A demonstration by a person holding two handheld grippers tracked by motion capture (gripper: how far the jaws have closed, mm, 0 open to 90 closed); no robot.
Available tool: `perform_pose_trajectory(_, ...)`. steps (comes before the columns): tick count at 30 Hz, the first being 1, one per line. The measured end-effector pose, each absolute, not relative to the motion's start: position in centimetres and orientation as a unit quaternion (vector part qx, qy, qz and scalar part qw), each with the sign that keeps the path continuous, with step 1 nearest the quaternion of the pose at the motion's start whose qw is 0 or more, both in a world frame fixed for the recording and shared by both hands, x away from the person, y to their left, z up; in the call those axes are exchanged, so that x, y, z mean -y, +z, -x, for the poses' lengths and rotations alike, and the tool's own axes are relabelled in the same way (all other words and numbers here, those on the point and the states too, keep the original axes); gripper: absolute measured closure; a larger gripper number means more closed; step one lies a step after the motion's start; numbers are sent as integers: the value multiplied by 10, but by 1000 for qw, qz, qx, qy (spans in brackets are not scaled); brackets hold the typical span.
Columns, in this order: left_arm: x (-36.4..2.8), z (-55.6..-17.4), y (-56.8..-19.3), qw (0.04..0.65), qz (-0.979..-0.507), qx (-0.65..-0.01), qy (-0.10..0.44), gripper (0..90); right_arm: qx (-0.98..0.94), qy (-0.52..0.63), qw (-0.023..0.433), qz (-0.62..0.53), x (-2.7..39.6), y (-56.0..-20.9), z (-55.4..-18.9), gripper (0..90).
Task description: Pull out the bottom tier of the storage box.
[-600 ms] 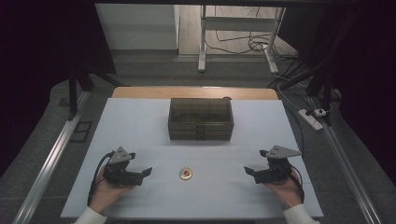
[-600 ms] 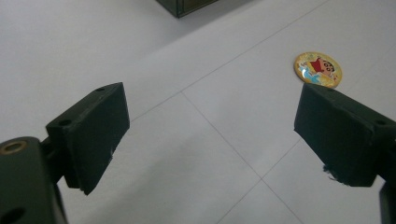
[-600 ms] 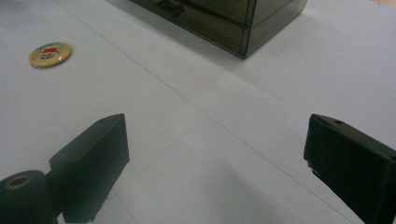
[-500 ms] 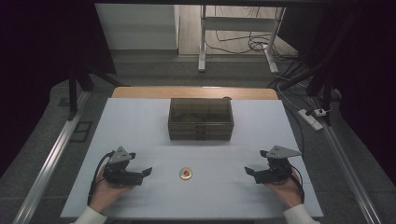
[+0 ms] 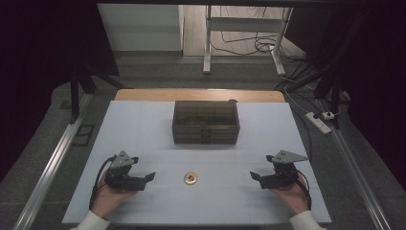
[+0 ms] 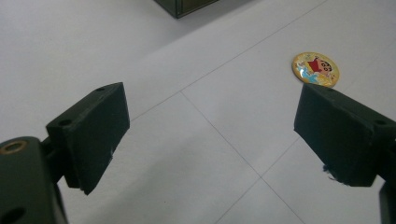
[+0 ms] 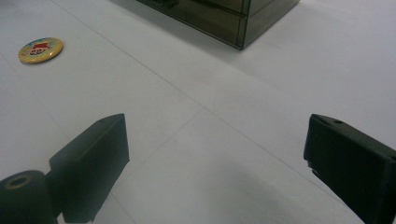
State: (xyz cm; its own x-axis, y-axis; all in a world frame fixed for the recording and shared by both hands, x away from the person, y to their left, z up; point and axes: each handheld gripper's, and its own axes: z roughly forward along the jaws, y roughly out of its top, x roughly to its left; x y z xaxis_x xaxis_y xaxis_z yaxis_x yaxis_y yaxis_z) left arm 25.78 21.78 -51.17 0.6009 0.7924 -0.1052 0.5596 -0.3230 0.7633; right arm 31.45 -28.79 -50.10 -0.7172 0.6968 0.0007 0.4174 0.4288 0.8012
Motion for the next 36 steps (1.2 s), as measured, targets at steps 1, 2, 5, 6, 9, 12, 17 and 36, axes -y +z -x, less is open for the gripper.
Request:
perform_pose_trajectory(1, -217, -258, -512, 400, -800, -422, 145, 101, -829, 414, 168, -335, 287, -501, -314, 68)
perform_pose_trajectory(2, -217, -257, -512, 399, -801, -422, 145, 101, -830, 412, 172, -334, 287, -501, -314, 69)
perform_pose_trajectory(5, -217, -256, -512, 401, -801, -421, 145, 101, -827, 416, 172, -337, 287, -500, -312, 69)
perform_pose_trajectory(6, -217, -256, -512, 402, -800, -420, 146, 101, -826, 418, 172, -337, 287, -499, -311, 71)
perform_pose_trajectory(9, -218, -258, -512, 402, -800, -421, 144, 101, -823, 423, 174, -338, 286, -499, -312, 72)
perform_pose_trajectory(12, -217, -259, -513, 401, -800, -422, 143, 101, -821, 426, 169, -340, 285, -500, -312, 72)
perform_pose_trajectory(17, -217, -258, -514, 400, -801, -422, 143, 101, -824, 425, 167, -337, 280, -501, -312, 74)
perform_pose_trajectory(36, -217, -257, -515, 404, -799, -422, 142, 100, -829, 429, 162, -321, 259, -502, -308, 74)
